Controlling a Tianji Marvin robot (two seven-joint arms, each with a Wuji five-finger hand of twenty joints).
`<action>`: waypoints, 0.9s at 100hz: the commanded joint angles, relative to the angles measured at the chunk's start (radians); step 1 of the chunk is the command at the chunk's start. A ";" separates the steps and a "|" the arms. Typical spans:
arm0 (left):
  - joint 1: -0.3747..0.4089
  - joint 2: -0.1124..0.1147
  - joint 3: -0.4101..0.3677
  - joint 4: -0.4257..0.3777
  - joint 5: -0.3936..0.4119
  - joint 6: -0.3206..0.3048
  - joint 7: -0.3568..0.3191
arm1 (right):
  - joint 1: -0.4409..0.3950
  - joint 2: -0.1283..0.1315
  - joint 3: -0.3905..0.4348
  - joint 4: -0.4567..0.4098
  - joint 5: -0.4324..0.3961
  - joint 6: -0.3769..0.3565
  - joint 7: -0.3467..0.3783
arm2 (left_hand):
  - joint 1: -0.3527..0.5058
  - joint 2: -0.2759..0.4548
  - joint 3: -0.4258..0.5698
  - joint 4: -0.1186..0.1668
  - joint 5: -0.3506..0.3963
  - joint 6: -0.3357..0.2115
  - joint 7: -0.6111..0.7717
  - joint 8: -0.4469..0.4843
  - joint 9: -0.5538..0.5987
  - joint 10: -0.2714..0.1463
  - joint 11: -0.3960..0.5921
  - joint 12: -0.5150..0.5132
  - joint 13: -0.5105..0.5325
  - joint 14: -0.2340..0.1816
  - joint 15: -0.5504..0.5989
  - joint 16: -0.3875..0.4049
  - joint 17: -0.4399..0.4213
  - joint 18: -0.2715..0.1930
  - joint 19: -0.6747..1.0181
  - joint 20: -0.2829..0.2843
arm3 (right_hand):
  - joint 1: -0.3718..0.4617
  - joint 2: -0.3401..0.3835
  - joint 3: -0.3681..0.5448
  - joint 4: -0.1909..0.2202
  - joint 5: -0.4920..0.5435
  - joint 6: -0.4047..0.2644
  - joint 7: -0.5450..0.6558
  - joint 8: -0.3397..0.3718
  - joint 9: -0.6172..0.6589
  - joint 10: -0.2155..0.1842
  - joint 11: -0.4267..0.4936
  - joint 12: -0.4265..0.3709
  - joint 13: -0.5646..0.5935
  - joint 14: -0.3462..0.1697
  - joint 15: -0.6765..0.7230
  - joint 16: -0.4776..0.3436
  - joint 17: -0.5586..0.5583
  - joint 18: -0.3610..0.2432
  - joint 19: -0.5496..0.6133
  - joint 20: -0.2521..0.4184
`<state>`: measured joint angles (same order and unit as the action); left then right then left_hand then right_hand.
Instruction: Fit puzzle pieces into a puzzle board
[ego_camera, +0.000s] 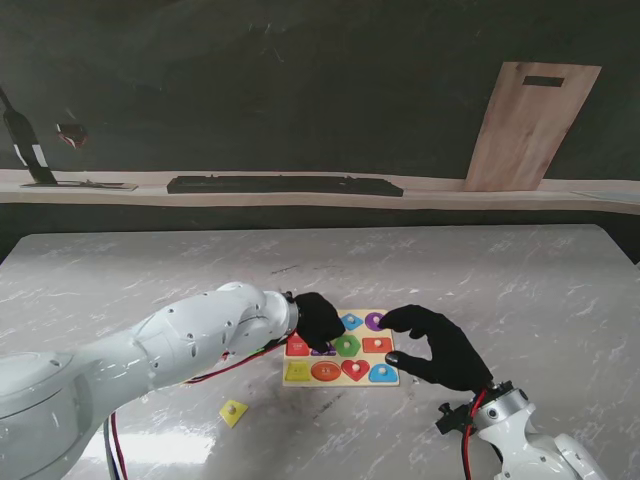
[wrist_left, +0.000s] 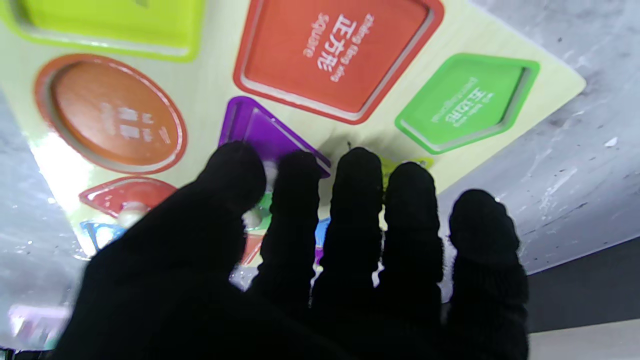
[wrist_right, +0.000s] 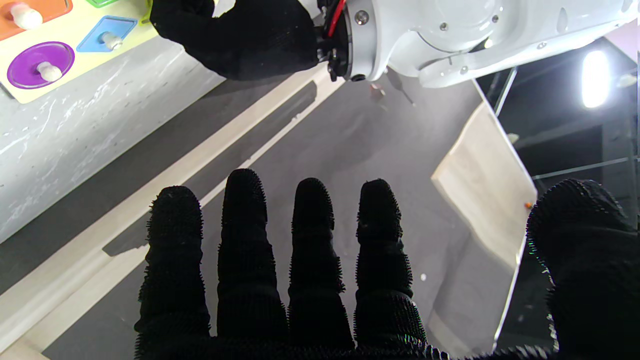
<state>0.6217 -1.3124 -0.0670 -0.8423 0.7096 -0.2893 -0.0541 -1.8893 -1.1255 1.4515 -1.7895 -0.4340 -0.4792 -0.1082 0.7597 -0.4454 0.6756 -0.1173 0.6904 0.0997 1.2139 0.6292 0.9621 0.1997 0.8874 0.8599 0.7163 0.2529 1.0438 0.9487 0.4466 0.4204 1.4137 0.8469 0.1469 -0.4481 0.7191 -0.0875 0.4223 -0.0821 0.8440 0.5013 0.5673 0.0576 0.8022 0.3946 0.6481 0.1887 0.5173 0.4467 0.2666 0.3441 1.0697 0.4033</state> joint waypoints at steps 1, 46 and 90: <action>-0.005 0.005 0.009 0.001 0.000 -0.001 -0.026 | -0.007 -0.005 -0.002 -0.001 -0.001 -0.001 0.000 | 0.023 -0.061 0.102 0.035 0.045 -0.056 0.068 0.001 0.045 -0.013 0.037 0.024 0.054 -0.010 0.039 -0.006 0.010 -0.032 0.048 -0.017 | 0.000 0.017 -0.021 0.029 0.008 -0.014 -0.019 0.005 0.012 0.019 0.000 0.007 0.015 -0.006 0.010 0.021 -0.012 -0.013 0.008 0.019; -0.023 0.005 0.026 -0.012 -0.028 -0.008 -0.094 | -0.008 -0.006 0.000 -0.001 -0.002 -0.003 -0.006 | 0.006 -0.077 0.148 0.027 0.052 -0.058 0.077 0.004 0.054 -0.017 0.033 0.047 0.054 -0.008 0.037 -0.006 0.005 -0.026 0.044 -0.020 | 0.000 0.018 -0.022 0.029 0.008 -0.013 -0.019 0.005 0.012 0.019 0.001 0.007 0.014 -0.007 0.010 0.021 -0.013 -0.014 0.008 0.019; -0.020 0.011 0.029 -0.025 -0.021 0.024 -0.103 | -0.009 -0.006 0.002 0.000 -0.001 -0.005 -0.006 | 0.091 0.026 -0.242 -0.014 0.070 -0.049 0.078 0.049 0.069 -0.034 0.055 -0.003 0.072 -0.020 0.038 -0.022 0.022 -0.025 0.051 -0.045 | 0.003 0.019 -0.022 0.030 0.009 -0.012 -0.018 0.006 0.013 0.019 0.003 0.007 0.014 -0.008 0.011 0.021 -0.013 -0.014 0.008 0.019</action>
<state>0.5927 -1.3110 -0.0457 -0.8653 0.6802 -0.2707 -0.1442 -1.8906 -1.1265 1.4548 -1.7884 -0.4342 -0.4810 -0.1134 0.8061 -0.4089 0.5313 -0.1266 0.7349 0.0689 1.2458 0.6463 1.0018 0.1775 0.9010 0.8616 0.7563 0.2512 1.0457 0.9368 0.4555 0.4203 1.4153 0.8201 0.1469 -0.4481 0.7190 -0.0875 0.4223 -0.0823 0.8440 0.5014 0.5673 0.0576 0.8022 0.3946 0.6481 0.1888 0.5173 0.4468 0.2665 0.3441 1.0697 0.4033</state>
